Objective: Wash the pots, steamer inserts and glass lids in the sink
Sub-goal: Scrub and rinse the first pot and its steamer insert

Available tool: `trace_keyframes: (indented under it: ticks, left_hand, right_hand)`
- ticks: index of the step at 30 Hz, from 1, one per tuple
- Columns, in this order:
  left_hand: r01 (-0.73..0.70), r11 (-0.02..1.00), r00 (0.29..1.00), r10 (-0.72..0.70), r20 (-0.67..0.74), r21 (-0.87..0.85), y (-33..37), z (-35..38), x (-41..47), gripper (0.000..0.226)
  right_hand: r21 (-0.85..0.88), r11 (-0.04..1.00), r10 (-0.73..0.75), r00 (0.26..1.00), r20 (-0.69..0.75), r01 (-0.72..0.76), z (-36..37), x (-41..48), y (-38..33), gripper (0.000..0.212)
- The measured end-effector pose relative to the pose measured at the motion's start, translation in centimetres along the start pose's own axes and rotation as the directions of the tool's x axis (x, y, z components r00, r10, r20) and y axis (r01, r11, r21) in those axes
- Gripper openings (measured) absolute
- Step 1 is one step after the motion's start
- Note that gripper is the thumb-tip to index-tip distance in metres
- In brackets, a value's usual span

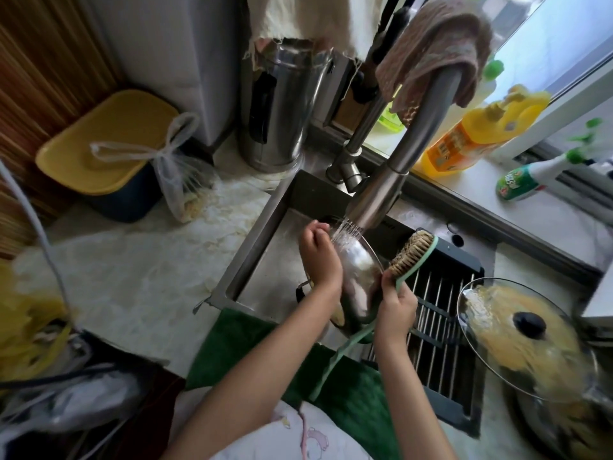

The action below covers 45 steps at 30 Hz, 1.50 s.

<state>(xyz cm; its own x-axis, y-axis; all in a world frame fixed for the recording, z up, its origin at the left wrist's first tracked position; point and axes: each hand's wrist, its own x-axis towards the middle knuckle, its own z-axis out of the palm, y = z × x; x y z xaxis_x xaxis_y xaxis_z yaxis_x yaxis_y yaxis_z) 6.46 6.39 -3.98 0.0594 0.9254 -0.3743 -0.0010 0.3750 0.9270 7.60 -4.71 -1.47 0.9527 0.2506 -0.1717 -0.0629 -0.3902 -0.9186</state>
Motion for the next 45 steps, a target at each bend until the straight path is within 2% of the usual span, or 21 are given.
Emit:
trace_keyframes:
  ticks: [2,5,7,8,10,12,15,17,20,21,24,27,29,32,33,35,38,39,42,43,45]
  left_hand:
    - [0.067,0.998,0.998,-0.067,0.018,0.01,0.4,-0.2,0.3,0.018]
    - [-0.124,0.965,0.97,0.069,0.233,0.23,0.2,-0.1,-3.9,0.013]
    - [-0.21,0.95,0.952,0.145,0.269,0.23,0.2,-0.3,-4.4,0.011]
    - [-0.168,0.972,0.967,0.13,0.218,0.166,0.5,-0.3,-3.0,0.006]
    - [0.059,0.998,0.987,-0.059,0.148,0.005,1.0,0.1,0.8,0.003]
    - [0.307,0.952,0.929,-0.296,0.221,-0.018,0.5,0.5,4.6,0.009]
    - [0.464,0.88,0.801,-0.464,0.379,0.097,-1.5,0.1,7.4,0.024]
    - [0.419,0.896,0.778,-0.438,0.45,0.149,-2.1,-0.4,6.8,0.032]
    - [0.133,0.971,0.826,-0.22,0.518,0.2,-2.0,-2.0,4.8,0.037]
    - [0.091,0.976,0.844,-0.182,0.505,0.199,-2.1,-2.4,4.7,0.038]
    - [0.14,0.978,0.861,-0.198,0.469,0.156,-2.5,-3.5,4.0,0.039]
    - [-0.013,0.977,0.877,-0.092,0.471,0.215,-2.1,-3.8,-0.3,0.045]
    - [-0.044,0.975,0.918,-0.046,0.393,0.217,-1.6,-3.5,-0.9,0.048]
    - [0.204,0.974,0.909,-0.225,0.351,0.094,-1.0,-2.7,2.6,0.035]
    - [0.25,0.962,0.899,-0.271,0.343,0.107,-0.9,-2.6,2.8,0.035]
    - [0.2,0.962,0.924,-0.248,0.292,0.185,-1.0,-2.8,0.1,0.04]
    - [0.043,0.985,0.966,-0.084,0.244,0.17,-1.3,-3.4,-4.9,0.046]
    - [0.055,0.984,0.971,-0.092,0.219,0.167,-1.2,-3.3,-4.3,0.046]
    - [0.212,0.964,0.953,-0.24,0.183,0.159,0.0,-2.5,0.9,0.042]
    - [0.229,0.956,0.948,-0.262,0.183,0.185,0.3,-2.4,2.1,0.041]
    - [0.141,0.952,0.954,-0.204,0.222,0.27,0.8,-2.5,1.1,0.041]
  right_hand:
    - [-0.017,0.999,0.03,1.0,-0.009,-0.03,-0.1,0.1,0.2,0.04]
    - [0.024,0.998,0.06,0.998,-0.015,-0.06,0.3,0.0,-0.2,0.038]
    - [0.07,0.994,0.087,0.996,-0.015,-0.086,0.2,-0.2,-0.3,0.036]
    - [0.081,0.992,0.097,0.995,-0.015,-0.095,0.1,-0.2,-0.3,0.037]
    - [0.097,0.99,0.1,0.995,-0.003,-0.099,-0.6,-0.3,-0.4,0.037]
    - [0.18,0.977,0.114,0.993,0.007,-0.113,-1.6,-0.2,-0.9,0.029]
    - [0.345,0.919,0.199,0.98,0.015,-0.192,-3.7,0.9,-2.2,0.017]
    - [0.429,0.857,0.305,0.952,0.022,-0.285,-4.7,2.1,-2.5,0.016]
    - [0.535,0.746,0.461,0.887,0.016,-0.397,-5.5,3.7,-2.5,0.023]
    - [0.561,0.71,0.512,0.859,0.004,-0.426,-5.6,3.9,-2.3,0.025]
    - [0.625,0.571,0.667,0.745,0.024,-0.532,-5.9,4.1,-1.7,0.024]
    - [0.65,0.439,0.777,0.625,0.071,-0.62,-5.9,3.2,-2.1,0.023]
    - [0.668,0.393,0.812,0.579,0.069,-0.632,-6.1,2.9,-2.3,0.028]
    - [0.699,0.347,0.83,0.551,0.081,-0.626,-6.1,2.8,-2.1,0.022]
    - [0.719,0.325,0.833,0.546,0.09,-0.614,-6.1,2.8,-2.1,0.019]
    - [0.736,0.294,0.854,0.513,0.084,-0.61,-5.6,3.0,-2.1,0.018]
    - [0.796,0.198,0.878,0.464,0.115,-0.572,-4.6,3.0,-2.8,0.019]
    - [0.798,0.176,0.883,0.45,0.131,-0.576,-4.3,3.0,-2.6,0.014]
    - [0.811,0.136,0.885,0.437,0.158,-0.568,-4.2,2.9,-1.5,0.043]
    - [0.816,0.133,0.884,0.44,0.158,-0.562,-4.3,2.9,-1.4,0.044]
    - [0.814,0.147,0.884,0.443,0.146,-0.562,-4.3,2.7,-1.5,0.041]
